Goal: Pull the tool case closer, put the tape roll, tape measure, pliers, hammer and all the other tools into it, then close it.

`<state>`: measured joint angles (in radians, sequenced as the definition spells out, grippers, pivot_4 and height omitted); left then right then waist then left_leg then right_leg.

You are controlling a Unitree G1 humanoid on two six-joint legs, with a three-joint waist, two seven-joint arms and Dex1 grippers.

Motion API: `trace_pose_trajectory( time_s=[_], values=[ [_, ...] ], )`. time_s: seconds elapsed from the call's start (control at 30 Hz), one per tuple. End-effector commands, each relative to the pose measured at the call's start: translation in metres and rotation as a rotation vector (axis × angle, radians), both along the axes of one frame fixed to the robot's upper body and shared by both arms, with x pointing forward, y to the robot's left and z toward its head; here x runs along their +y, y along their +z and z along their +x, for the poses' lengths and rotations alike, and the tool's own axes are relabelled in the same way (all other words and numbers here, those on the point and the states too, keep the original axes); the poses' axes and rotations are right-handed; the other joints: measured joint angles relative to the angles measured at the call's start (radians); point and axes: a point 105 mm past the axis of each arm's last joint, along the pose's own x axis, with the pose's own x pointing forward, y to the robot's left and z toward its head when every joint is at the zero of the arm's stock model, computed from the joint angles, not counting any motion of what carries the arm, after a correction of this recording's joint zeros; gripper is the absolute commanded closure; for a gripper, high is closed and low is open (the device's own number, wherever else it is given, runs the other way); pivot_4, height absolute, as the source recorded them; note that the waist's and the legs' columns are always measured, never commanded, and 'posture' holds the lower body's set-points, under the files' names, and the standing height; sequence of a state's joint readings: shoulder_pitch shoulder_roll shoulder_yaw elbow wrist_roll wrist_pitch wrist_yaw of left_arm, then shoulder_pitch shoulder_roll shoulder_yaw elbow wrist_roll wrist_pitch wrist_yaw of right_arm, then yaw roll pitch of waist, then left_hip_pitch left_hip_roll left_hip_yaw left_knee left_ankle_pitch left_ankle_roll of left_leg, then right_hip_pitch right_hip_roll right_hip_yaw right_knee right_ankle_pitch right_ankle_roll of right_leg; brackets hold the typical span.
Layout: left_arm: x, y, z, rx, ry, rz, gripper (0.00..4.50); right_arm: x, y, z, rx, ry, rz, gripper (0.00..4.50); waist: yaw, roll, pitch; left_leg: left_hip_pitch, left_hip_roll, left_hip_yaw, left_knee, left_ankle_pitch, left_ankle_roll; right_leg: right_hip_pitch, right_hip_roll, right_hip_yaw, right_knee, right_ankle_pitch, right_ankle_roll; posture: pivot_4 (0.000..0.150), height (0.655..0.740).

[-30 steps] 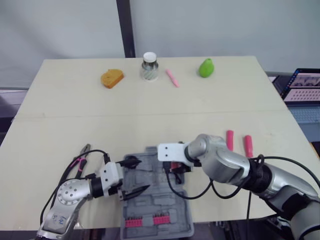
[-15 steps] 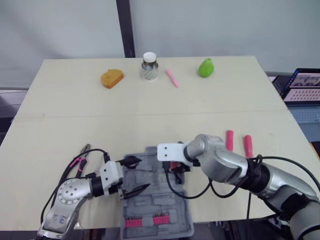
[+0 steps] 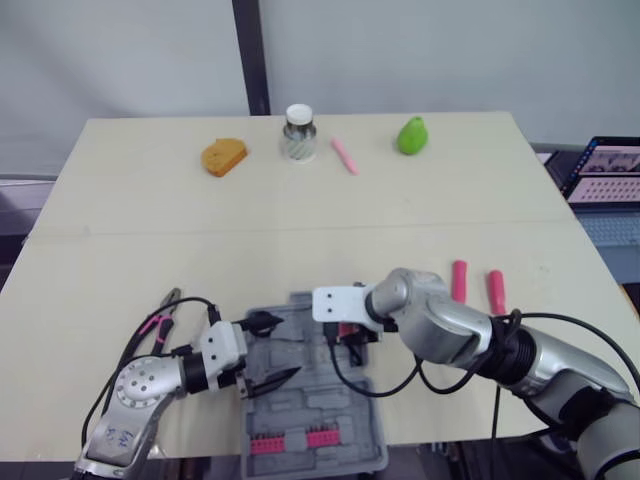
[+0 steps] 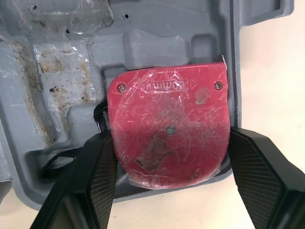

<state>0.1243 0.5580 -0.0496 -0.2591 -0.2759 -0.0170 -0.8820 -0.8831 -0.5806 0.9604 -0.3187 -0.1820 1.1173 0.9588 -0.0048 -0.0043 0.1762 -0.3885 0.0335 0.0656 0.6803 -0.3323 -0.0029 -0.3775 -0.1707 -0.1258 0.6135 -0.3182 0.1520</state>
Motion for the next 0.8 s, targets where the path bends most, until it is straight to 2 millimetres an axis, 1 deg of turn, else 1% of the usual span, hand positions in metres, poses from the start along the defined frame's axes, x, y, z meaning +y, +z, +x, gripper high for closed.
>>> trace_pose_trajectory(
  time_s=[0.03, 0.17, 0.27, 0.3, 0.33, 0.37, 0.5, 0.63, 0.73, 0.8],
  values=[
    [-0.006, 0.008, -0.003, -0.020, -0.021, -0.029, 0.00, 0.006, 0.022, 0.002, -0.077, 0.022, 0.046, 1.55, 0.000, 0.000, 0.000, 0.000, 0.000, 0.000, 0.000, 0.000, 0.000, 0.000, 0.000, 0.000, 0.000, 0.000, 0.000, 0.150, 0.7400],
    [-0.006, 0.008, -0.004, -0.016, -0.022, -0.032, 0.00, 0.007, 0.030, -0.002, -0.076, 0.032, 0.068, 1.55, 0.000, 0.000, 0.000, 0.000, 0.000, 0.000, 0.000, 0.000, 0.000, 0.000, 0.000, 0.000, 0.000, 0.000, 0.000, 0.150, 0.7400],
    [-0.006, 0.008, -0.004, -0.013, -0.023, -0.034, 0.00, 0.006, 0.032, -0.005, -0.072, 0.034, 0.081, 1.55, 0.000, 0.000, 0.000, 0.000, 0.000, 0.000, 0.000, 0.000, 0.000, 0.000, 0.000, 0.000, 0.000, 0.000, 0.000, 0.150, 0.7400],
    [-0.007, 0.008, -0.004, -0.013, -0.024, -0.034, 0.00, 0.005, 0.031, -0.005, -0.068, 0.034, 0.078, 0.75, 0.000, 0.000, 0.000, 0.000, 0.000, 0.000, 0.000, 0.000, 0.000, 0.000, 0.000, 0.000, 0.000, 0.000, 0.000, 0.150, 0.7400],
    [-0.008, 0.008, -0.003, -0.013, -0.025, -0.035, 0.00, 0.004, 0.030, -0.005, -0.067, 0.028, 0.075, 0.48, 0.001, 0.000, 0.000, 0.000, 0.000, 0.000, 0.000, 0.000, 0.000, 0.000, 0.000, 0.000, 0.000, 0.000, 0.000, 0.150, 0.7400],
    [-0.008, 0.008, -0.003, -0.012, -0.026, -0.037, 0.00, 0.002, 0.028, -0.003, -0.069, 0.021, 0.071, 0.04, 0.001, 0.000, 0.000, 0.000, 0.000, 0.000, 0.000, 0.000, 0.000, 0.000, 0.000, 0.000, 0.000, 0.000, 0.000, 0.150, 0.7400],
    [-0.010, 0.008, -0.003, -0.012, -0.030, -0.037, 0.00, 0.000, 0.022, 0.000, -0.072, 0.017, 0.052, 0.04, 0.000, 0.000, 0.000, 0.000, 0.000, 0.000, 0.000, 0.000, 0.000, 0.000, 0.000, 0.000, 0.000, 0.000, 0.000, 0.150, 0.7400],
    [-0.010, 0.008, -0.002, -0.013, -0.031, -0.037, 0.00, 0.000, 0.022, 0.001, -0.075, 0.020, 0.056, 0.04, 0.000, 0.000, 0.000, 0.000, 0.000, 0.000, 0.000, 0.000, 0.000, 0.000, 0.000, 0.000, 0.000, 0.000, 0.000, 0.150, 0.7400],
    [-0.010, 0.008, -0.003, -0.014, -0.030, -0.039, 0.00, 0.005, 0.032, 0.000, -0.084, 0.023, 0.111, 0.04, 0.000, 0.000, 0.000, 0.000, 0.000, 0.000, 0.000, 0.000, 0.000, 0.000, 0.000, 0.000, 0.000, 0.000, 0.000, 0.150, 0.7400],
    [-0.011, 0.008, -0.003, -0.014, -0.028, -0.040, 0.00, 0.012, 0.041, 0.002, -0.127, 0.035, 0.195, 0.04, 0.001, 0.000, 0.000, 0.000, 0.000, 0.000, 0.000, 0.000, 0.000, 0.000, 0.000, 0.000, 0.000, 0.000, 0.000, 0.150, 0.7400]
  ],
)
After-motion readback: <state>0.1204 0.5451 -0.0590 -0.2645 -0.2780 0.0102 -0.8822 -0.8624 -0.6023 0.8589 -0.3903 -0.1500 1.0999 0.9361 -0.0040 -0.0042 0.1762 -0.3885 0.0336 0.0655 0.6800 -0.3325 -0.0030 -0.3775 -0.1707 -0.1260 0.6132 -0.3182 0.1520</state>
